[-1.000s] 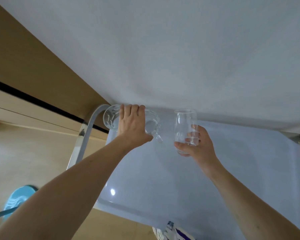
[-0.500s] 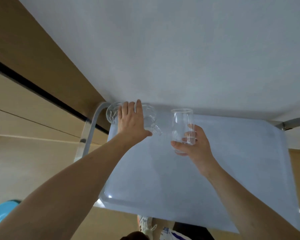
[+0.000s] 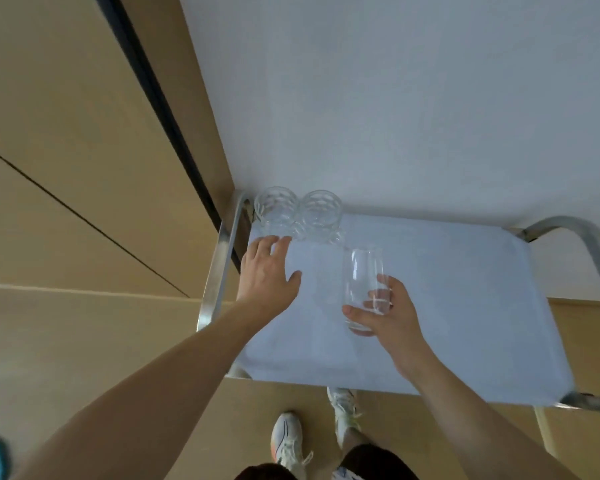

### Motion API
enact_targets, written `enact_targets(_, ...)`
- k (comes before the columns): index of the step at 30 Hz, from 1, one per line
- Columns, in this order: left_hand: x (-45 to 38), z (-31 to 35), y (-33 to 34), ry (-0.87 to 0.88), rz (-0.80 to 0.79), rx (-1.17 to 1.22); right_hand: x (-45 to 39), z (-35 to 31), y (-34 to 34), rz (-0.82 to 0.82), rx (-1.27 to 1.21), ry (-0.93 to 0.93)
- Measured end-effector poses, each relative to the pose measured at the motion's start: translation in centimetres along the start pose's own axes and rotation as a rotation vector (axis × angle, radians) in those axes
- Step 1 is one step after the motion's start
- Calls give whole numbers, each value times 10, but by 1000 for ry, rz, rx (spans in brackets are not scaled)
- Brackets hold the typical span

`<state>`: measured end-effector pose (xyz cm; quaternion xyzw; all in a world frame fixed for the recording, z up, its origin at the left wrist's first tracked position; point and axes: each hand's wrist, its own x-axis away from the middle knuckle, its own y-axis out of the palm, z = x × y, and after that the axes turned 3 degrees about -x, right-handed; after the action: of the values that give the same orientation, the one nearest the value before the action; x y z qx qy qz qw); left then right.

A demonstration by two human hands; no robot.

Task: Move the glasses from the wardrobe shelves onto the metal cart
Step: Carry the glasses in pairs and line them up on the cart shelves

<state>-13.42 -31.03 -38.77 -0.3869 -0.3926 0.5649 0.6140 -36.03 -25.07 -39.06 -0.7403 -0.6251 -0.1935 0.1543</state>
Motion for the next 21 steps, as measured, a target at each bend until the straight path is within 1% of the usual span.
enact_targets(9,65,-21,24,9,-27,59,45,33,8,46,158,5)
enact_targets(14,105,-23,46,-34,-57,75,68,58,-1,17,197,27)
enact_targets(17,134,-21,57,-32,-48,54,86,76,-8,2,192,21)
enact_targets(21,179,-16,68,-46,-74,26,117,102,-25,-31,170,29)
